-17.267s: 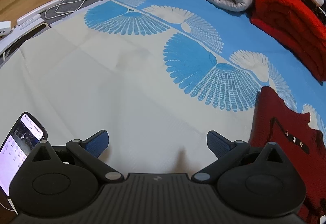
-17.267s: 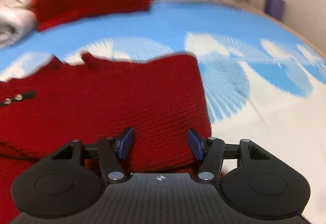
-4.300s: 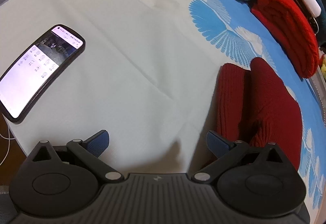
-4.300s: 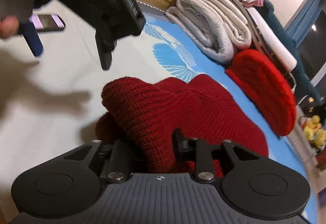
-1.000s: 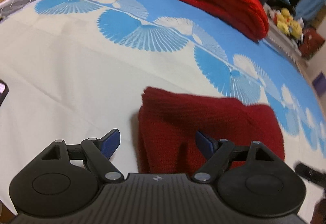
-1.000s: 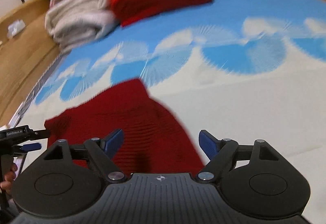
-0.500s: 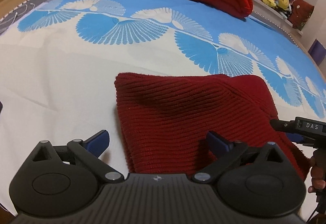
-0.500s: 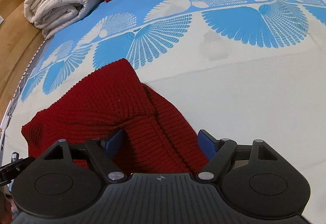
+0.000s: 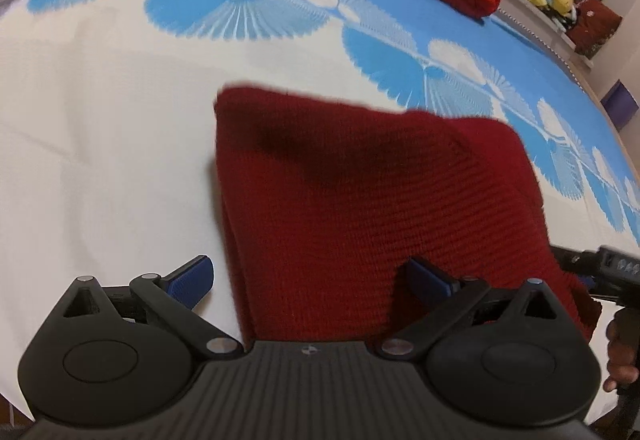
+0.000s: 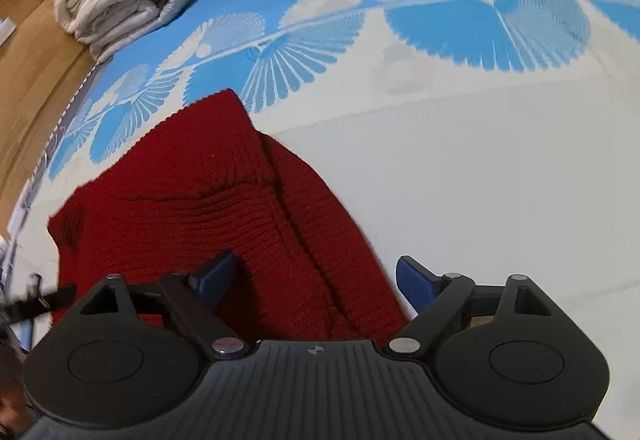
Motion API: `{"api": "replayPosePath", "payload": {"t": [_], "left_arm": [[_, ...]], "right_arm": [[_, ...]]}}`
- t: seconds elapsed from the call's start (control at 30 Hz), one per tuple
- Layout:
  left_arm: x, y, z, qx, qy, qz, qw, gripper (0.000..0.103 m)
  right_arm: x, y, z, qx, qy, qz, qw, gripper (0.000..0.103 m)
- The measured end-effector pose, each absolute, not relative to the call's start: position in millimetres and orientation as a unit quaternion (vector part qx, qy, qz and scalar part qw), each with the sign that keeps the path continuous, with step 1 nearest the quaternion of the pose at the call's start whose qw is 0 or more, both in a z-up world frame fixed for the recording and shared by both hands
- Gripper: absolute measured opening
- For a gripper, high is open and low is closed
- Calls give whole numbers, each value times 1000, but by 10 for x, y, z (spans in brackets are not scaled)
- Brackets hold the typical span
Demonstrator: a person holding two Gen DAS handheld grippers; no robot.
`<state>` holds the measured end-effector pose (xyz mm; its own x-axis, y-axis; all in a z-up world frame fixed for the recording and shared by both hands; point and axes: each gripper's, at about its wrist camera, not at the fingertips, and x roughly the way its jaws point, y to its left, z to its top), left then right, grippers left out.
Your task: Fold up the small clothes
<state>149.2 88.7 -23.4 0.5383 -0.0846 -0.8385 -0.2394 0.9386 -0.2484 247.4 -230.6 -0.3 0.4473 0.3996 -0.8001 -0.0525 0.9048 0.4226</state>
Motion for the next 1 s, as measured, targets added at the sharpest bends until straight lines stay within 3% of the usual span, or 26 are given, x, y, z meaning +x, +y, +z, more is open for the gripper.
{"api": "replayPosePath", "payload": {"t": [0.23, 0.33, 0.37, 0.4, 0.5, 0.8, 1.0], "left_arm": [[1499, 1131, -468, -300, 501, 52, 810, 103], [1534, 1106, -427, -283, 495, 49, 820, 102], [1536, 1082, -391, -274, 485, 45, 829, 92], [1525, 1072, -345, -269, 476, 51, 836, 77], [1530, 1078, -265, -270, 456, 66, 845, 54], [2070, 734, -59, -148, 450, 51, 879, 49], [2697, 542, -34, -148, 442, 1, 885, 49]], "right_arm": [[2546, -2287, -62, 192, 519, 160, 817, 89], [2579, -2305, -195, 223, 527, 155, 805, 90], [2568, -2285, -175, 219, 522, 159, 809, 83], [2549, -2256, -128, 212, 515, 167, 814, 67], [2481, -2151, 16, 162, 498, 168, 835, 34], [2280, -2194, 30, 165, 475, 128, 855, 27], [2456, -2361, 87, 178, 448, 70, 873, 23]]}}
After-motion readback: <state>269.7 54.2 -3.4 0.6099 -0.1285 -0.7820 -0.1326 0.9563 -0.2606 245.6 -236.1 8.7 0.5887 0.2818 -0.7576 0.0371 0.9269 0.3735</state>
